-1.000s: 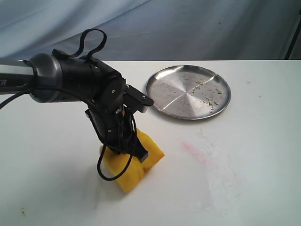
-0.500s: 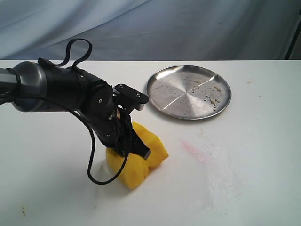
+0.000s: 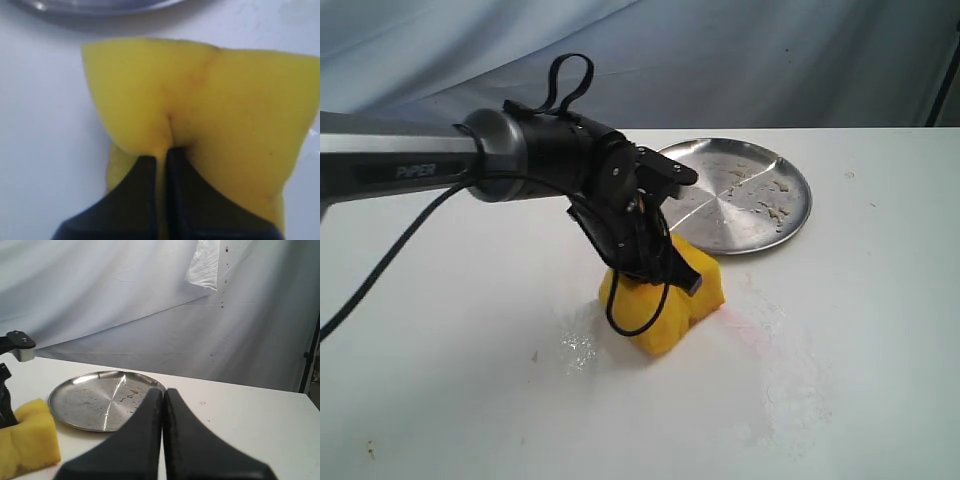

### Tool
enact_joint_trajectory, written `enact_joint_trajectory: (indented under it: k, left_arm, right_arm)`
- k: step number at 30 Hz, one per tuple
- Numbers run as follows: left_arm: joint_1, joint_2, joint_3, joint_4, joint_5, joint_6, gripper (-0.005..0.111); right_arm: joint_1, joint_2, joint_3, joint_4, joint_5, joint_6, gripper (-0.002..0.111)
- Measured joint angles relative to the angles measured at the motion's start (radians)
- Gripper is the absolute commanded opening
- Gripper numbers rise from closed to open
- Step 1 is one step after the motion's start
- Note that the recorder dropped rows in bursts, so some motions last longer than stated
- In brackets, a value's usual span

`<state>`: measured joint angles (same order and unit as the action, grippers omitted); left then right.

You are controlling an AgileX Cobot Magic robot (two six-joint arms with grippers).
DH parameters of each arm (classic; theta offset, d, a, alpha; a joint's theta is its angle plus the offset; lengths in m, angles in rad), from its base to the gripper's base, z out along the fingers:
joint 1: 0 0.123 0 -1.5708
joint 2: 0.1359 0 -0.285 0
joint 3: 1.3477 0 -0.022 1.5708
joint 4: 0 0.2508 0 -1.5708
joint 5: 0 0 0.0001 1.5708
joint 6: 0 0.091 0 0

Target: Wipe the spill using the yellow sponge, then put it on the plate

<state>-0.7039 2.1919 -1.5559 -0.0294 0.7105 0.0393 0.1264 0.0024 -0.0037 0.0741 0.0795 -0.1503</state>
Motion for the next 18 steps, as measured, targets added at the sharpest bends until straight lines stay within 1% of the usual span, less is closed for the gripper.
enact_joint_trajectory:
  k: [6, 15, 18]
  left_arm:
    - [-0.044, 0.093, -0.179, -0.003, 0.055, 0.015, 0.0]
    - [-0.096, 0.18, -0.347, -0.031, 0.107, 0.05, 0.0]
    - [-0.111, 0.195, -0.376, -0.047, 0.123, 0.079, 0.0]
  right_arm:
    - [0.0, 0.0, 0.0, 0.0, 0.0, 0.0, 0.0]
    - [0.0, 0.0, 0.0, 0.0, 0.0, 0.0, 0.0]
    - [0.0, 0.0, 0.0, 0.0, 0.0, 0.0, 0.0]
